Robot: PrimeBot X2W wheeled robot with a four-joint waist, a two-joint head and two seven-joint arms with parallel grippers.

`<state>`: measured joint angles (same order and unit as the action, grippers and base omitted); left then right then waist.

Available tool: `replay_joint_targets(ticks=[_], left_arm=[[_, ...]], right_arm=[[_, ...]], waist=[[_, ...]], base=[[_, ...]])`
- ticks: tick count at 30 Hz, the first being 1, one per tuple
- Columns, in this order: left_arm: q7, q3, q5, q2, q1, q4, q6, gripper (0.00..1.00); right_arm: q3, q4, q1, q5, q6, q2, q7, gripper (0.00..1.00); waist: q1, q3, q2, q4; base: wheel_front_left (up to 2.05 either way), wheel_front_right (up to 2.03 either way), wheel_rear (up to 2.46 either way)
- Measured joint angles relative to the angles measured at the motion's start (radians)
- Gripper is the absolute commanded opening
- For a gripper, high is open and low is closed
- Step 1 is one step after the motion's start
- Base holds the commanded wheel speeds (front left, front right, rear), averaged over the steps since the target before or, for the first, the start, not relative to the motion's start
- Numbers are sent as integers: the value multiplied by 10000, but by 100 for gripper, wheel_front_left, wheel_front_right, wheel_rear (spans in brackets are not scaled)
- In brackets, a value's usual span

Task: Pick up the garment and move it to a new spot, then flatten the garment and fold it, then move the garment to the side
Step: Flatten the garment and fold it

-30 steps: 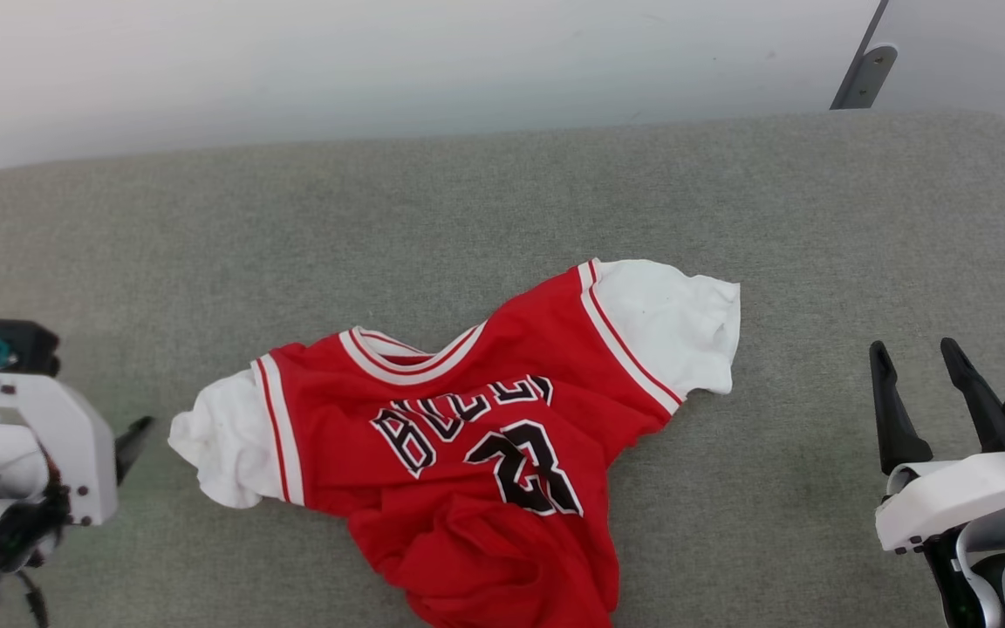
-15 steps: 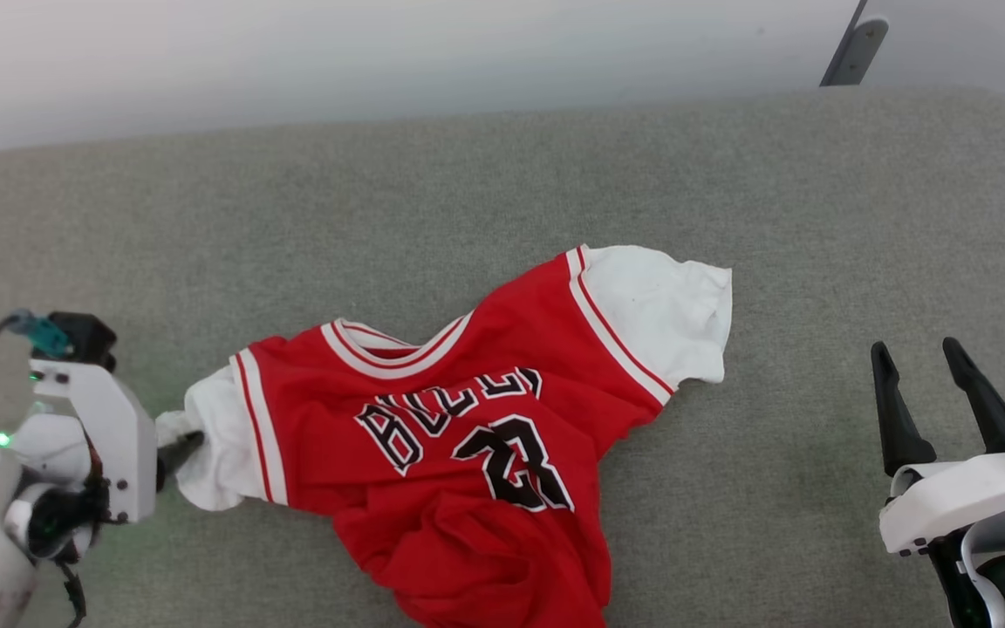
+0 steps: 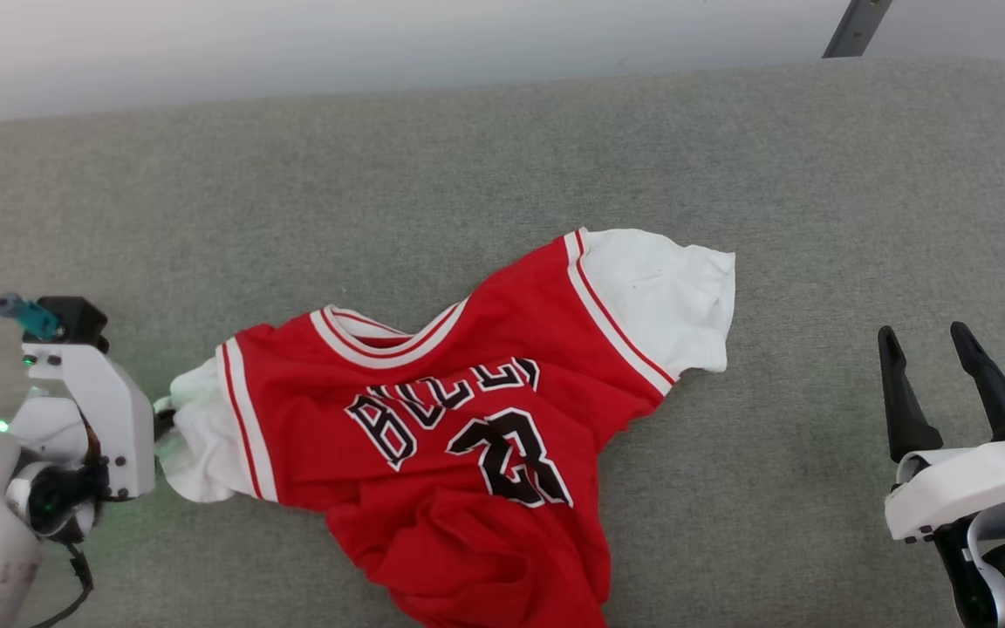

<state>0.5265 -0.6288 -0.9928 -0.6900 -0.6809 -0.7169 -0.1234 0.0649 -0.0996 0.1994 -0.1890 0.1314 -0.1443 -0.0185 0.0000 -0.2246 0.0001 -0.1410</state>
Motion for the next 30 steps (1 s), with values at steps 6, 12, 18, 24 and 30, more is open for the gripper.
replay_joint_targets(ticks=[6, 12, 18, 24, 30], left_arm=[[117, 13, 105, -583, -30, 84, 173, 0], [184, 167, 171, -1398, 386, 546, 667, 0], [67, 219, 48, -1515, 966, 865, 895, 7], [-261, 224, 42, -1273, 1076, 909, 1037, 100], [-81, 234, -2, -1392, 1035, 1172, 1147, 100]], right_arm=[[111, 21, -10, 29, 0, 29, 10, 100], [155, 65, -61, 35, 0, 92, 13, 100], [159, 61, -63, 35, 0, 144, 12, 100], [36, -8, 33, 27, 0, 128, 10, 100], [15, -15, 39, -2, 0, 67, 13, 100]], waist=[[0, 43, 0, 141], [0, 85, -1, 243], [0, 50, 0, 322], [0, 81, 0, 347], [0, 196, 0, 380]], base=[[0, 0, 0], [0, 0, 0], [0, 0, 0], [0, 0, 0], [0, 0, 0]])
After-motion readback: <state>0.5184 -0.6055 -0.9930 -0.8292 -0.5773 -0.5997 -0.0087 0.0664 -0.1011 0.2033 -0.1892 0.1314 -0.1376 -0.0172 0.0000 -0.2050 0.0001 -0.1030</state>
